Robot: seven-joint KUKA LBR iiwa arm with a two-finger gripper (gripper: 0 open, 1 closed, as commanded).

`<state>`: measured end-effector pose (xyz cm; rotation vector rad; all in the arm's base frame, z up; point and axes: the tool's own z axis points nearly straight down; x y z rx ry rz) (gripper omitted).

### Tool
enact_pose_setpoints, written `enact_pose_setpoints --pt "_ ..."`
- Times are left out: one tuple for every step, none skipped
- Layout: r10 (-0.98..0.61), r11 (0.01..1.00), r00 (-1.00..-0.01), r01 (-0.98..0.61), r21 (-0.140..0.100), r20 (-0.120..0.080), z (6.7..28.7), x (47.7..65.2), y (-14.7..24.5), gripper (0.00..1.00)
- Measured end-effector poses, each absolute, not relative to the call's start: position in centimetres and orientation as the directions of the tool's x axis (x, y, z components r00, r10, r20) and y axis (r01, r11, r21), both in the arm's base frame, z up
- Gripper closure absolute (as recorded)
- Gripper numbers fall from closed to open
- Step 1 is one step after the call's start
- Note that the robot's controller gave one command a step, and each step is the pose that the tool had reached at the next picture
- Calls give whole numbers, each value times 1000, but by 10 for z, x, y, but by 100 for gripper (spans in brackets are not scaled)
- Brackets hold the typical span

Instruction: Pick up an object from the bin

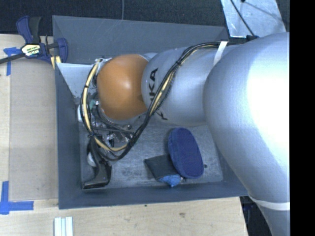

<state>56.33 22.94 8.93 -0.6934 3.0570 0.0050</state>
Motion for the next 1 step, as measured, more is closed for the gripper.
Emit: enact_pose_setpoints --pt "-745 667 -667 -745 -2 -7 102 550 232 0"
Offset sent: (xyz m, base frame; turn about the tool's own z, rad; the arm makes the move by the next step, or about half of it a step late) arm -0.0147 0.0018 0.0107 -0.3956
